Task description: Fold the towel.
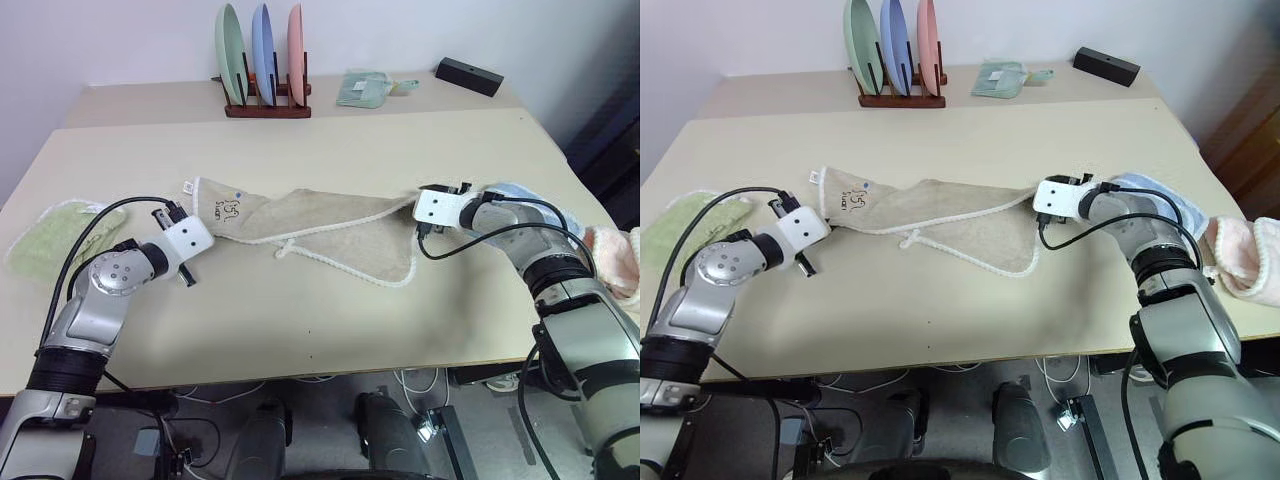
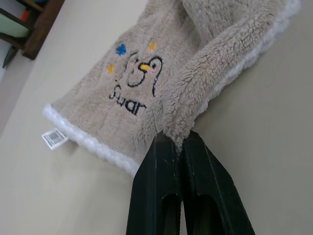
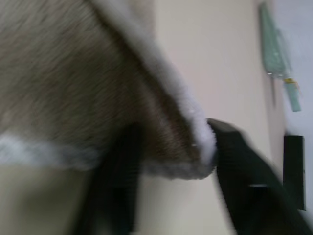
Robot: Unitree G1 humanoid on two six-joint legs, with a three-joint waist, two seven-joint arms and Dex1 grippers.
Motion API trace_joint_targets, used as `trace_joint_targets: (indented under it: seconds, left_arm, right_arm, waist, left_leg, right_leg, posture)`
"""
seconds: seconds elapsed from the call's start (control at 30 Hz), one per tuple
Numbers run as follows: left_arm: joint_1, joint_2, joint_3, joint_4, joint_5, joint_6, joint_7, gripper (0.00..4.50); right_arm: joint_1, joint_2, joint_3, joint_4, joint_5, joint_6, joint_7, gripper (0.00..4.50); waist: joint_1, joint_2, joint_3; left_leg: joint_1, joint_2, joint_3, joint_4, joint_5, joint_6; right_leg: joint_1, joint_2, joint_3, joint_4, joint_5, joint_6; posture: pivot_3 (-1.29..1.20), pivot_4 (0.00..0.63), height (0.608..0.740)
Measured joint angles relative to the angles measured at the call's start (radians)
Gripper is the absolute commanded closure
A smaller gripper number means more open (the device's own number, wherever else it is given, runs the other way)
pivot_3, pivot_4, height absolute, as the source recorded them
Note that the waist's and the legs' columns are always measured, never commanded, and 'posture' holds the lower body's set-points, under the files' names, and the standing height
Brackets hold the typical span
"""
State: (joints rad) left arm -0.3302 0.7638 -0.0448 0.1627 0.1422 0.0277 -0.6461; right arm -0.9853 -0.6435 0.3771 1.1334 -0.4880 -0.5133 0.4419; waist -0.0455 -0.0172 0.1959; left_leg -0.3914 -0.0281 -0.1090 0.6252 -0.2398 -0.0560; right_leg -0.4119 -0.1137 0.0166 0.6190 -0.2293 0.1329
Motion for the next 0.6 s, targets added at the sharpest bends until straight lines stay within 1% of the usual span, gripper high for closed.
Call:
trace_joint_targets:
  seconds: [0.03, 0.23, 0.33, 0.37, 0.4, 0.47, 0.5, 0.6]
  left_arm:
    - [0.010, 0.000, 0.000, 0.000, 0.000, 0.000, 0.000, 4.50]
    - [0.019, -0.006, 0.021, -0.001, -0.023, 0.011, -0.001, 4.50]
    - [-0.058, -0.051, 0.051, 0.019, -0.079, 0.045, 0.000, 4.50]
    - [-0.106, -0.067, 0.057, 0.047, -0.091, 0.050, 0.005, 4.50]
    - [-0.186, -0.095, 0.061, 0.110, -0.096, 0.045, 0.027, 4.50]
    - [-0.404, -0.136, 0.074, 0.279, -0.096, 0.016, 0.115, 4.50]
    - [-0.513, -0.144, 0.082, 0.356, -0.094, -0.016, 0.163, 4.50]
    - [-0.755, -0.134, 0.118, 0.541, -0.088, -0.114, 0.284, 4.50]
  right_arm:
    - [-0.002, 0.000, 0.001, 0.010, -0.003, -0.007, -0.006, 4.47]
    - [-0.010, -0.015, -0.007, -0.003, 0.001, -0.059, -0.028, 4.47]
    - [-0.022, -0.048, -0.028, -0.044, 0.005, -0.064, -0.029, 4.47]
    - [-0.038, -0.054, -0.033, -0.051, 0.005, -0.064, -0.033, 4.47]
    - [-0.062, -0.066, -0.034, -0.051, 0.002, -0.060, -0.043, 4.47]
    - [-0.164, -0.078, -0.041, -0.050, -0.003, -0.040, -0.078, 4.47]
    - [-0.227, -0.086, -0.049, -0.050, -0.004, -0.031, -0.104, 4.47]
    - [-0.373, -0.133, -0.074, -0.068, -0.020, -0.023, -0.168, 4.47]
  waist:
    - [0.000, 0.000, 0.000]
    - [0.000, 0.000, 0.000]
    - [0.005, 0.001, 0.001]
    - [0.005, 0.001, 0.001]
    - [0.007, 0.001, 0.002]
    - [0.008, 0.001, 0.005]
    - [0.004, 0.001, 0.005]
    - [-0.003, 0.001, 0.004]
  left_leg:
    - [0.000, 0.000, 0.000, 0.000, 0.000, 0.000]
    - [0.000, 0.000, 0.000, 0.000, 0.000, 0.000]
    - [-0.001, 0.000, 0.000, 0.002, 0.000, 0.000]
    - [-0.001, -0.001, 0.000, 0.002, 0.000, 0.000]
    - [-0.001, -0.001, -0.001, 0.003, 0.001, -0.001]
    - [-0.006, -0.001, -0.002, 0.005, 0.003, -0.004]
    - [-0.009, -0.002, -0.002, 0.005, 0.003, -0.005]
    - [-0.014, -0.002, 0.000, 0.002, 0.004, -0.007]
  right_leg:
    - [0.000, 0.000, 0.000, 0.000, 0.000, 0.000]
    - [-0.001, 0.000, 0.000, 0.001, 0.000, 0.000]
    - [0.000, 0.000, 0.000, 0.001, 0.000, 0.000]
    - [0.000, 0.000, 0.000, 0.001, 0.000, 0.000]
    - [0.000, 0.000, 0.000, 0.002, 0.000, 0.000]
    - [-0.005, 0.000, 0.000, 0.004, 0.003, 0.001]
    - [-0.009, -0.001, 0.000, 0.005, 0.003, 0.001]
    - [-0.017, -0.002, 0.000, 0.007, 0.003, 0.002]
  posture:
    - [0.00, 0.150, 0.740]
    - [0.00, 0.150, 0.740]
    - [0.00, 0.150, 0.740]
    - [0.00, 0.150, 0.740]
    - [0.00, 0.150, 0.740]
    - [0.00, 0.150, 0.740]
    - [0.00, 0.150, 0.740]
    - [0.00, 0.150, 0.740]
